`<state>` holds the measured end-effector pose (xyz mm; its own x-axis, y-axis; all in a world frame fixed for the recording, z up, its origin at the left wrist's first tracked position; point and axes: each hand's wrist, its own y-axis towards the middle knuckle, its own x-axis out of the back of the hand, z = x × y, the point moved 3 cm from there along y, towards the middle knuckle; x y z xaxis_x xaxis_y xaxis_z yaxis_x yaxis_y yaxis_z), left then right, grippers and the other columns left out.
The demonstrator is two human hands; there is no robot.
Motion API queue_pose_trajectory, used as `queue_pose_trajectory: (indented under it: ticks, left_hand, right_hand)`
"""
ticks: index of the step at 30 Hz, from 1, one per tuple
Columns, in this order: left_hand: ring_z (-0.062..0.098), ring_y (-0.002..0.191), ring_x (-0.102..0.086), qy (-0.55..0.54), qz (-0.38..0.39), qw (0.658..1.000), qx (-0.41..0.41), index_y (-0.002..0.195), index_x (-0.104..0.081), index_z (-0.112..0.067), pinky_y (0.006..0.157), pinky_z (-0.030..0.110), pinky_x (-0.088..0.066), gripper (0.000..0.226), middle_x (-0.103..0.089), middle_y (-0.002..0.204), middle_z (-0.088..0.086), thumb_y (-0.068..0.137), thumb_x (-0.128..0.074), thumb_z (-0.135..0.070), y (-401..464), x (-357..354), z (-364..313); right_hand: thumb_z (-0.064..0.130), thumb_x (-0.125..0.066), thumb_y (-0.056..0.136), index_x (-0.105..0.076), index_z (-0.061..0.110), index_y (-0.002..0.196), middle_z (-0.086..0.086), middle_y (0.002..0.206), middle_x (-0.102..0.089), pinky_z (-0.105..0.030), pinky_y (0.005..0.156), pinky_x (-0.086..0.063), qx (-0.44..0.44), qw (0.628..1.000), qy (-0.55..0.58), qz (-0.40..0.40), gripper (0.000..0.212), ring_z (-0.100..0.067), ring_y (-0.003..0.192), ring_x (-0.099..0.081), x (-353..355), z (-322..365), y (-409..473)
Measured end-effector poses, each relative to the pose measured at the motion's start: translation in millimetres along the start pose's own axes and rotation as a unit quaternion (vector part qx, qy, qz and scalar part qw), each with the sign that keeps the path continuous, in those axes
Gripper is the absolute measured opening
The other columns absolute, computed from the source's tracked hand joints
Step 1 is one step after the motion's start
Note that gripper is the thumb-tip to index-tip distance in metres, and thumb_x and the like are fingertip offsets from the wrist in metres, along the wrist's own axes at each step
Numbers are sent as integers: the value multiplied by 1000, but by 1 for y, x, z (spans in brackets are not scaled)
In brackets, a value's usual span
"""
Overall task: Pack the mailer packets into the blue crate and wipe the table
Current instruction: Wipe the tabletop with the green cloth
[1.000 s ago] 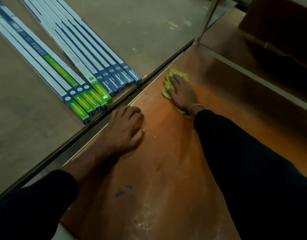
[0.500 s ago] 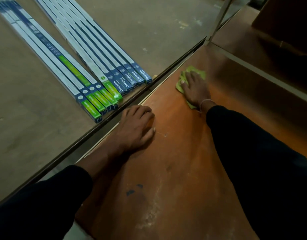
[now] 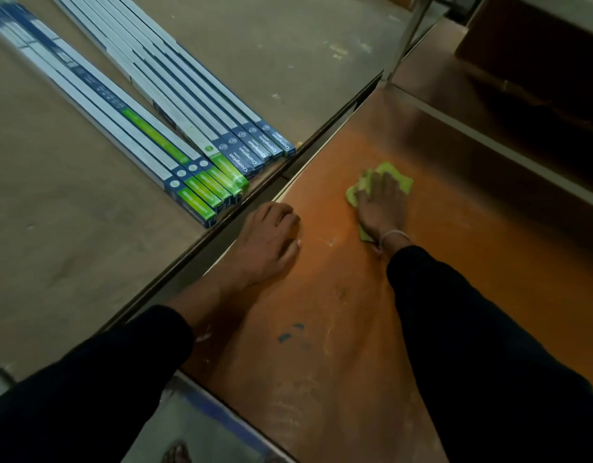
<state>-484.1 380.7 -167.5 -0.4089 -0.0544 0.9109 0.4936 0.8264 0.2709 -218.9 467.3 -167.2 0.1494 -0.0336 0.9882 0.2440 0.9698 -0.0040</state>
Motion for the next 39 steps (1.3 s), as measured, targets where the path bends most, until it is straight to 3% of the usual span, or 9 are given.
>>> queue_pose_trajectory:
  ticks: [3,5,11,16,20,22,25,29,39]
  left_hand:
    - [29,130,-43,2,7,1000,-2,132,-55,-14,102,45,-40,47,-49,140,8,100,-43,-46,-39,12,10]
    - [30,134,-42,-4,5,1000,0,134,-54,-13,105,46,-42,46,-47,144,9,102,-45,-45,-66,18,12]
    - [30,136,-43,-4,-2,1000,-7,134,-58,-13,102,47,-45,43,-49,145,9,102,-50,-41,-112,22,10]
    - [32,132,-45,-62,-9,998,21,130,-59,-11,100,50,-47,43,-48,141,10,98,-55,-40,-122,30,10]
    - [32,127,-49,-105,-31,994,12,128,-62,-7,111,37,-40,43,-53,137,14,95,-61,-33,-152,41,12]
    - [28,127,-50,-150,-48,987,33,130,-62,-7,112,32,-36,42,-54,137,12,93,-63,-27,-169,53,16]
    - [23,128,-51,-214,-78,970,82,131,-60,-11,110,39,-42,41,-53,137,6,92,-64,-23,-191,68,27]
    - [21,126,-52,-233,-108,960,114,133,-58,-16,106,46,-46,37,-53,135,3,97,-63,-21,-210,85,51]
    - [21,123,-55,-260,-173,938,148,131,-59,-11,105,45,-49,30,-54,131,7,101,-54,-14,-212,121,75]
  right_hand:
    - [57,-16,103,-14,26,161,-2,168,-8,-43,126,-7,199,980,-7,12,65,-23,155,-5,-6,64,-8]
    - [58,-15,104,-13,28,161,0,168,-7,-43,125,-6,240,970,-14,23,64,-21,155,-3,-8,85,0]
    - [56,-14,102,-17,22,160,-7,168,-9,-47,125,-9,40,999,-7,-4,68,-29,155,-7,-7,78,15]
    - [61,-11,103,-12,30,160,1,168,-6,-41,125,-3,237,971,-13,24,66,-21,156,-1,-15,103,-58]
    - [58,-13,102,-13,25,161,-5,169,-7,-43,125,-4,76,997,-3,0,67,-26,155,-3,-10,94,-69]
    - [58,-13,103,-12,25,161,-5,169,-6,-45,125,-3,111,994,-4,6,67,-25,155,-2,-14,114,-91]
    - [59,-12,104,-12,27,160,-2,169,-6,-44,125,-3,222,975,-3,8,65,-22,156,-2,-21,134,-135]
    - [57,-12,103,-13,23,161,-6,168,-7,-47,126,-5,112,994,8,2,67,-25,155,-3,-21,147,-168]
    - [55,-11,106,-5,23,161,-5,169,2,-48,126,-3,223,974,13,18,64,-23,155,9,-37,218,-333]
